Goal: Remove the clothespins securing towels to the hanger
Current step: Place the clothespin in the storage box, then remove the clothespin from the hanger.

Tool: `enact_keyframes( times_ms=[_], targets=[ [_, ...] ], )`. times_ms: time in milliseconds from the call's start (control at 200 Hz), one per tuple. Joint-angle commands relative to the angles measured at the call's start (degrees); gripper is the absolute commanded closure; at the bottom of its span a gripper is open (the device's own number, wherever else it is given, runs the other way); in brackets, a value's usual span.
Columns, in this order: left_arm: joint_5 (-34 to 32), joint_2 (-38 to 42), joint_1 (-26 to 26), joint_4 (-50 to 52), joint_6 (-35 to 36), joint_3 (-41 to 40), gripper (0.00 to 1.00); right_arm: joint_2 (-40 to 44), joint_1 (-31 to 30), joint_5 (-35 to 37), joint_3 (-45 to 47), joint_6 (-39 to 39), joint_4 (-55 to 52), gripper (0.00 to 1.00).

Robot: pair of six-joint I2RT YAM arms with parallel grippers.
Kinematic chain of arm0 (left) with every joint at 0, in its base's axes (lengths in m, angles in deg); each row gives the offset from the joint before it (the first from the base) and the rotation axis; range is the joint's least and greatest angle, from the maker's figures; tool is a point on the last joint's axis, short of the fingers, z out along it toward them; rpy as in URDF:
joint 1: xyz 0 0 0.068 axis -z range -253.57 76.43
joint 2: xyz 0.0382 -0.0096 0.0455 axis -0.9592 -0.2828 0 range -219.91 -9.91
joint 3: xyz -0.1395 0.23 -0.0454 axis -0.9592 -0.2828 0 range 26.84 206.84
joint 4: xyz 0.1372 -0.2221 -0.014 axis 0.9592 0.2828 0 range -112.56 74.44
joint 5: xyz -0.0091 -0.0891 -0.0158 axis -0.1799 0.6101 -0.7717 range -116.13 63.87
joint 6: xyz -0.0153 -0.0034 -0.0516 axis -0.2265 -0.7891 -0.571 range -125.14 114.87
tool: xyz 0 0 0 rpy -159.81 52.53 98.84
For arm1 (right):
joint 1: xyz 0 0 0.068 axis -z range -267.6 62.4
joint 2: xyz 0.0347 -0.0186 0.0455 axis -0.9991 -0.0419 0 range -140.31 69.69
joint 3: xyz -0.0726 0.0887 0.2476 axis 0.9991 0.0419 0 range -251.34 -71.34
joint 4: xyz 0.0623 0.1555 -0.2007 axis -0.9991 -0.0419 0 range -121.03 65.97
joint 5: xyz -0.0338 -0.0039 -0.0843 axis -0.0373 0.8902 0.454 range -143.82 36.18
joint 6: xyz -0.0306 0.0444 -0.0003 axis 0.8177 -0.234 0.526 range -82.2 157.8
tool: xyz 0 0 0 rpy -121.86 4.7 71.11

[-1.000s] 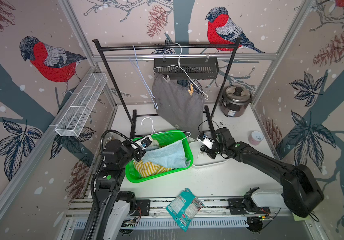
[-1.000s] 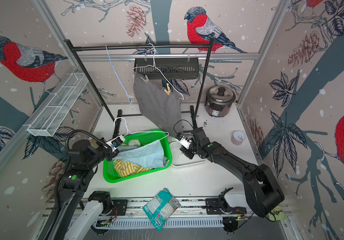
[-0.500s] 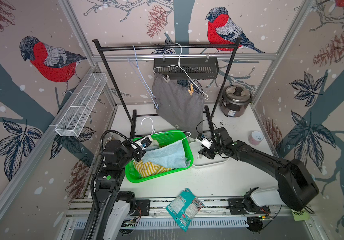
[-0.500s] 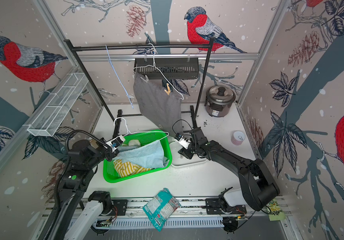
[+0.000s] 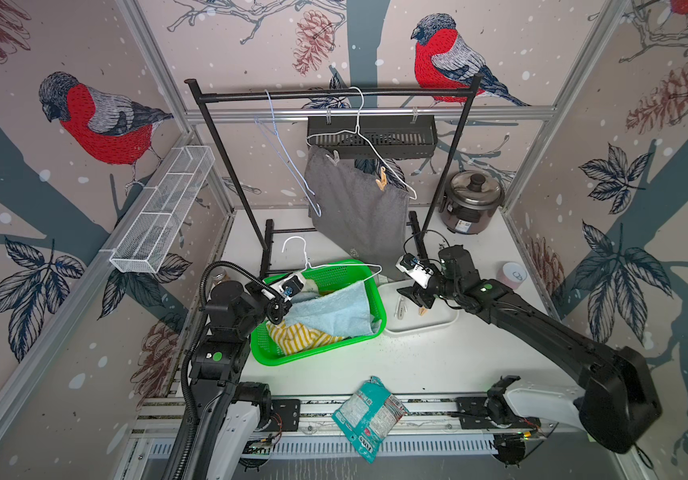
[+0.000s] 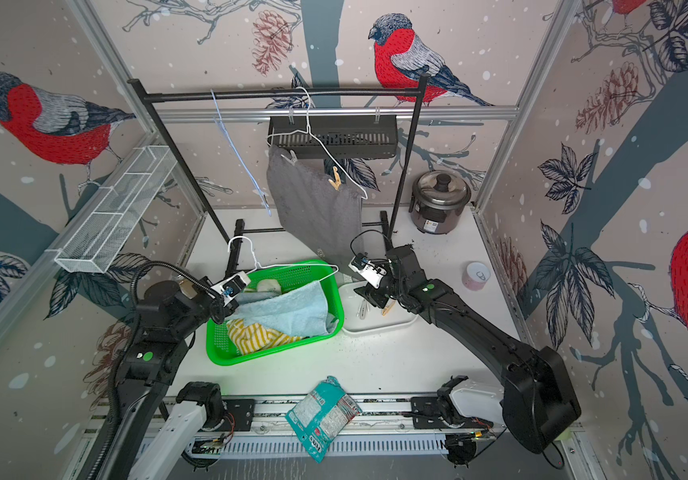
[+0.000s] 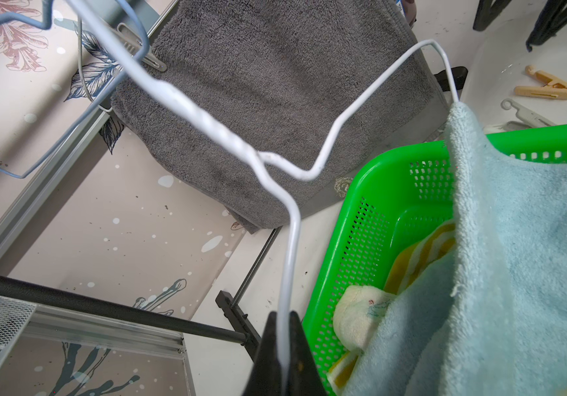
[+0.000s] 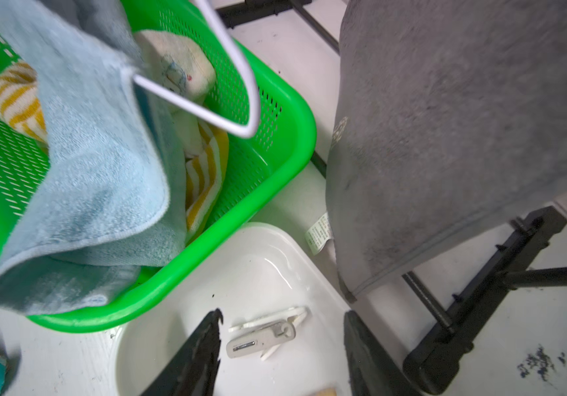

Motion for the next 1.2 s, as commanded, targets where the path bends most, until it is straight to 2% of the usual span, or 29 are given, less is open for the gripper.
enact_keyframes(
  times_ms=[0, 125, 280, 605, 931, 1196],
  targets=[
    [1.3, 0.2, 0.0, -2.2, 0.2, -0.2, 1.0, 3.1, -0.6, -1.5, -1.1, 0.5, 0.1, 0.39],
    [1.6, 0.0, 0.0, -2.4, 0.3, -0.1, 1.0, 6.5, -1.9, -3.0, -3.5, -0.2, 1.3, 0.34],
    [2.2, -0.5, 0.1, -2.3, 0.3, 0.2, 1.0, 7.0, -5.4, -4.5, -7.6, 1.3, 2.6, 0.24],
    [3.1, -1.0, 0.2, -2.2, 0.6, 0.5, 1.0, -5.4, -12.7, -9.7, -22.0, 5.0, 1.2, 0.15],
    [3.8, -1.0, 0.3, -2.4, 0.6, 0.2, 1.0, -18.0, -18.1, -12.0, -31.3, 2.4, 2.8, 0.15],
    [4.8, -0.5, 0.4, -2.2, 1.2, -0.2, 1.0, -26.9, -19.8, -15.4, -38.2, -0.5, 3.5, 0.26]
  ],
)
